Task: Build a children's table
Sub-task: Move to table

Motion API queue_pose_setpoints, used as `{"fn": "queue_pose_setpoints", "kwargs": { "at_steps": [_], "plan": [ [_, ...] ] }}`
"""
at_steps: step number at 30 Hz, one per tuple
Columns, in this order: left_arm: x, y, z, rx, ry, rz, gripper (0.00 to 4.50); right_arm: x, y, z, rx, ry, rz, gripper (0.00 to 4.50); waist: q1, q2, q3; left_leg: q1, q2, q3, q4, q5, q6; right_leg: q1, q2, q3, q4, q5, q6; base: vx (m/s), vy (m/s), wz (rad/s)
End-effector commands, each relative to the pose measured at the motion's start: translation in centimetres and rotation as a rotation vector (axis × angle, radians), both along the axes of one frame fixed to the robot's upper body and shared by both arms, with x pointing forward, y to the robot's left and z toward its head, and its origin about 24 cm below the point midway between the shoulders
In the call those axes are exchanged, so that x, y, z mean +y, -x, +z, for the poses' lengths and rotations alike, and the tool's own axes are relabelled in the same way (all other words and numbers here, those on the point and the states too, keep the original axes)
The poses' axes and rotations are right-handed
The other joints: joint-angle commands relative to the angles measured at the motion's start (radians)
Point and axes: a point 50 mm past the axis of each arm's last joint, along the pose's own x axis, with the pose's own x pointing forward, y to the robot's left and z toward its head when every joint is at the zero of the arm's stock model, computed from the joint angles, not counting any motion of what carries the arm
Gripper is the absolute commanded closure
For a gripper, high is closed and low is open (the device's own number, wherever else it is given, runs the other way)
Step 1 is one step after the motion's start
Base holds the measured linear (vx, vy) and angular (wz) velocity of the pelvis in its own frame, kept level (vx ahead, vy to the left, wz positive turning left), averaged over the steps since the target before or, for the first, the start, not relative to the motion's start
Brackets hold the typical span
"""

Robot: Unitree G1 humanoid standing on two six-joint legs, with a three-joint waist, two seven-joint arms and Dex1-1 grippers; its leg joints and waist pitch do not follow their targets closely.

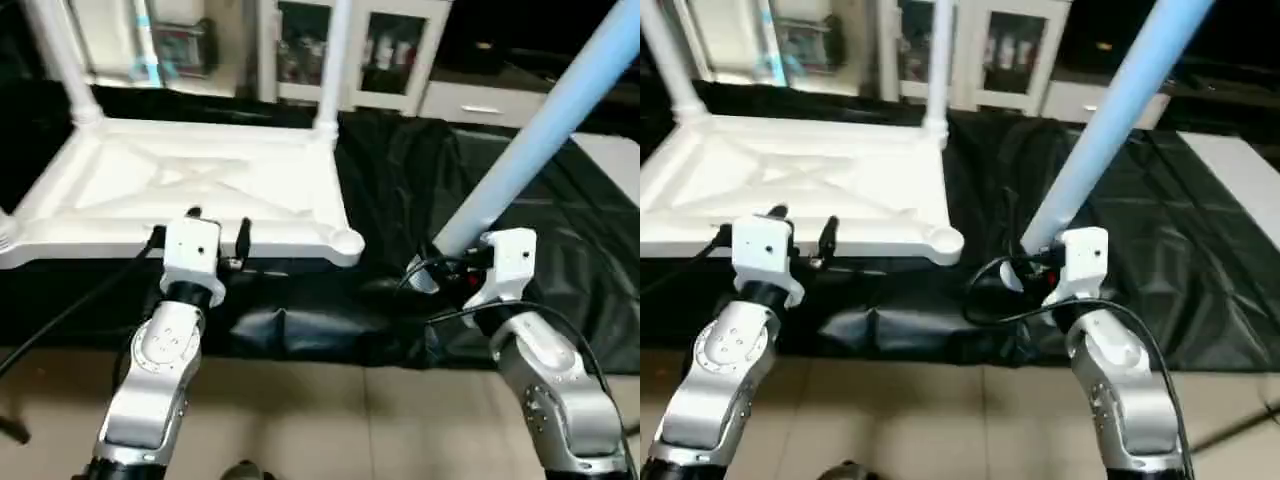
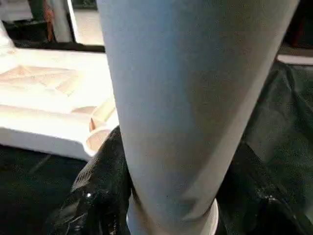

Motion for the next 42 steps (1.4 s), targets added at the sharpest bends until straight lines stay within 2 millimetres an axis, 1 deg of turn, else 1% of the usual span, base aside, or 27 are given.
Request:
{"fn": "queue_pose_setpoints", "kwargs": {
  "at_steps": [1, 5, 6, 7, 8, 11, 12, 13, 14, 16, 18, 19, 20, 22, 24, 25, 26, 27, 28, 29, 31, 32, 35, 36, 38, 40, 42],
  "plan": [
    [-0.8, 0.0, 0.5, -0.021, 0.002, -0.032, 0.81, -0.7, -0.2, 0.7, -0.037, 0.018, -0.025, 2.59, -0.021, 0.029, -0.045, 0.067, 0.132, -0.102, -0.201, -0.983, -0.189, 0.017, -0.035, 0.036, -0.028, -0.275, -0.078, 0.000, 0.000, 0.00],
    [-0.9, -0.2, 0.5, -0.011, 0.015, -0.033, 0.81, -1.0, -0.2, 0.8, -0.041, 0.019, -0.039, 2.59, 0.013, 0.006, -0.025, 0.013, 0.114, 0.018, -0.285, -0.992, -0.104, 0.125, -0.006, 0.038, 0.071, -0.365, -0.032, -0.017, -0.027, 0.02],
    [-0.9, -0.2, 0.5, -0.011, 0.014, -0.034, 0.81, -1.0, -0.2, 0.8, -0.042, 0.020, -0.039, 2.59, 0.018, -0.045, -0.022, 0.112, 0.072, 0.072, -0.140, -0.735, -0.072, 0.021, -0.072, 0.106, -0.096, -0.802, -0.031, 0.050, -0.137, 0.17],
    [-0.9, -0.2, 0.4, -0.010, 0.017, -0.034, 0.81, -1.1, -0.2, 0.7, -0.040, 0.020, -0.040, 2.59, 0.003, -0.057, 0.007, 0.222, 0.031, 0.064, 0.105, -0.468, -0.036, -0.103, -0.174, 0.111, -0.282, -1.129, -0.066, 0.273, -0.102, -0.09],
    [-0.9, -0.2, 0.4, -0.009, 0.018, -0.034, 0.81, -1.1, -0.2, 0.7, -0.040, 0.020, -0.040, 2.59, 0.044, -0.058, -0.010, -0.001, 0.014, -0.024, 0.112, -0.162, 0.031, 0.155, -0.208, 0.247, -0.211, -1.076, -0.118, 0.273, -0.102, -0.09],
    [-0.9, -0.2, 0.4, -0.007, 0.021, -0.034, 0.81, -1.2, -0.1, 0.7, -0.039, 0.021, -0.041, 2.59, 0.064, -0.040, -0.029, 0.079, 0.034, 0.006, -0.029, -0.162, 0.063, 0.138, -0.087, 0.175, -0.167, -0.683, -0.231, 0.124, -0.043, 0.17],
    [-0.9, -0.2, 0.3, -0.004, 0.021, -0.033, 0.81, -1.2, -0.1, 0.7, -0.039, 0.022, -0.040, 2.59, 0.019, -0.003, -0.034, 0.189, 0.112, -0.036, -0.170, -0.259, 0.106, 0.040, 0.025, 0.086, -0.074, -0.340, -0.229, 0.075, -0.014, 0.44],
    [-1.0, -0.2, 0.3, -0.003, 0.020, -0.034, 0.81, -1.2, -0.1, 0.7, -0.039, 0.025, -0.038, 2.59, 0.019, -0.003, -0.034, 0.189, 0.112, -0.036, -0.170, -0.259, 0.106, 0.040, 0.025, 0.086, -0.074, -0.340, -0.229, 0.081, 0.015, 0.29],
    [-1.0, -0.2, 0.2, -0.001, 0.020, -0.034, 0.81, -1.2, -0.1, 0.7, -0.040, 0.028, -0.034, 2.59, -0.021, 0.014, -0.066, 0.281, 0.213, -0.138, -0.190, -0.383, 0.218, -0.065, 0.005, 0.068, 0.077, -0.156, -0.088, 0.081, 0.015, 0.29],
    [-1.0, -0.2, 0.2, 0.000, 0.020, -0.033, 0.81, -1.2, -0.2, 0.7, -0.041, 0.029, -0.030, 2.59, -0.027, 0.003, -0.078, 0.275, 0.184, -0.115, -0.157, -0.171, 0.379, -0.131, -0.007, 0.057, 0.108, -0.040, 0.023, 0.137, 0.006, 0.09],
    [-1.0, -0.2, 0.2, -0.001, 0.021, -0.031, 0.81, -1.1, -0.3, 0.8, -0.043, 0.034, -0.022, 2.59, -0.035, -0.024, -0.070, 0.213, 0.116, -0.038, -0.168, -0.054, 0.389, -0.113, -0.012, 0.060, 0.050, 0.081, -0.011, 0.159, -0.008, 0.06],
    [-1.0, -0.2, 0.2, -0.001, 0.021, -0.031, 0.81, -1.1, -0.3, 0.8, -0.044, 0.035, -0.020, 2.59, -0.033, -0.046, -0.072, 0.198, 0.076, -0.005, -0.152, -0.068, 0.354, -0.087, -0.021, 0.078, -0.009, 0.105, -0.038, 0.177, -0.075, -0.02],
    [-1.0, -0.1, 0.2, -0.001, 0.022, -0.029, 0.81, -1.0, -0.4, 0.8, -0.045, 0.035, -0.016, 2.59, 0.033, -0.099, -0.071, 0.104, -0.040, 0.044, 0.000, -0.218, 0.206, 0.064, -0.134, 0.237, -0.147, -0.335, -0.135, 0.177, -0.075, -0.02],
    [-1.0, -0.1, 0.2, 0.000, 0.023, -0.027, 0.81, -0.9, -0.4, 0.8, -0.046, 0.036, -0.013, 2.59, 0.044, -0.099, -0.078, 0.019, -0.010, -0.008, 0.093, -0.119, 0.075, 0.139, -0.170, 0.273, -0.135, -0.433, -0.311, 0.190, -0.050, 0.07],
    [-1.0, -0.1, 0.2, 0.000, 0.023, -0.027, 0.81, -0.9, -0.4, 0.8, -0.046, 0.036, -0.012, 2.59, 0.049, -0.072, -0.059, -0.002, 0.034, -0.031, 0.096, -0.043, 0.003, 0.120, -0.183, 0.243, -0.143, -0.280, -0.404, 0.188, -0.021, 0.03],
    [-1.0, -0.1, 0.2, 0.000, 0.022, -0.026, 0.81, -0.9, -0.5, 0.8, -0.043, 0.039, -0.005, 2.59, 0.045, -0.067, -0.057, -0.008, 0.046, -0.029, 0.079, -0.012, -0.005, 0.116, -0.168, 0.216, -0.147, -0.267, -0.417, 0.154, 0.018, 0.00],
    [-1.0, -0.1, 0.1, 0.000, 0.022, -0.025, 0.81, -0.9, -0.5, 0.8, -0.042, 0.040, -0.001, 2.59, 0.038, -0.024, -0.052, 0.030, 0.071, -0.010, -0.068, 0.048, 0.027, 0.084, -0.054, 0.109, -0.143, -0.344, -0.322, 0.154, 0.018, 0.00],
    [-1.0, 0.0, 0.1, 0.001, 0.022, -0.025, 0.81, -0.9, -0.4, 0.8, -0.039, 0.042, 0.003, 2.59, 0.029, 0.001, -0.049, 0.082, 0.078, -0.005, -0.108, -0.009, 0.021, 0.065, -0.017, 0.065, -0.139, -0.362, -0.265, 0.135, 0.071, 0.08],
    [-0.9, 0.0, 0.1, 0.001, 0.020, -0.025, 0.81, -0.8, -0.4, 0.7, -0.034, 0.046, 0.008, 2.59, -0.013, 0.022, -0.032, 0.023, 0.073, -0.109, -0.187, -0.313, 0.158, 0.090, 0.060, -0.015, -0.043, -0.355, -0.150, 0.189, 0.123, 0.34],
    [-0.9, 0.0, 0.1, 0.002, 0.016, -0.023, 0.81, -0.8, -0.4, 0.6, -0.032, 0.047, 0.011, 2.59, -0.025, 0.015, -0.066, 0.169, 0.108, -0.207, -0.161, -0.393, 0.365, -0.005, 0.054, 0.018, 0.041, -0.260, -0.099, 0.189, 0.123, 0.34],
    [-0.9, 0.0, 0.1, 0.002, 0.014, -0.022, 0.81, -0.8, -0.4, 0.6, -0.032, 0.046, 0.011, 2.59, -0.043, 0.015, -0.082, 0.196, 0.095, -0.268, -0.136, -0.142, 0.579, -0.062, 0.050, 0.040, 0.110, -0.198, -0.001, 0.209, 0.050, 0.54],
    [-0.9, 0.1, 0.1, 0.008, 0.003, -0.031, 0.81, -1.1, -0.4, 0.5, -0.015, -0.022, -0.032, 2.59, -0.049, 0.009, -0.078, 0.206, 0.109, -0.207, -0.114, -0.039, 0.529, -0.109, 0.032, 0.067, 0.114, -0.123, 0.032, 0.194, 0.023, 0.53],
    [-1.1, 0.2, -0.1, 0.039, 0.035, -0.146, 0.81, -1.3, -0.5, 0.5, -0.023, -0.030, -0.051, 2.59, -0.038, -0.039, -0.073, 0.138, 0.070, -0.143, -0.144, 0.080, 0.440, -0.096, 0.013, 0.101, 0.060, 0.087, 0.023, 0.173, -0.009, 0.17],
    [-1.3, 0.3, -0.2, 0.050, 0.045, -0.194, 0.81, -1.4, -0.5, 0.6, -0.025, -0.037, -0.056, 2.59, -0.011, -0.097, -0.078, 0.060, -0.021, -0.062, -0.060, 0.025, 0.284, 0.001, -0.094, 0.223, -0.088, 0.105, 0.018, 0.147, -0.062, 0.02],
    [-1.4, 0.4, -0.3, 0.067, 0.045, -0.265, 0.81, -1.3, -0.4, 0.7, -0.034, -0.048, -0.056, 2.59, 0.023, -0.094, -0.091, 0.017, -0.022, -0.053, 0.023, 0.033, 0.160, 0.076, -0.184, 0.294, -0.080, 0.364, -0.118, 0.138, -0.062, 0.15],
    [-1.5, 0.6, -0.4, 0.090, 0.059, -0.348, 0.81, -1.3, -0.2, 0.8, -0.040, -0.055, -0.051, 2.59, 0.019, -0.069, -0.086, 0.007, 0.005, -0.043, -0.041, 0.234, -0.007, 0.073, -0.084, 0.187, -0.006, 0.998, -0.172, 0.087, -0.045, 0.01],
    [-1.8, 1.3, -0.7, 0.121, 0.032, -0.531, 0.81, -1.3, 0.1, 0.9, -0.045, -0.068, -0.035, 2.59, 0.008, -0.019, -0.084, 0.028, 0.050, -0.042, -0.081, 0.310, -0.028, 0.039, -0.015, 0.146, 0.006, 0.831, -0.171, 0.026, -0.030, -0.03]
  ]
}}
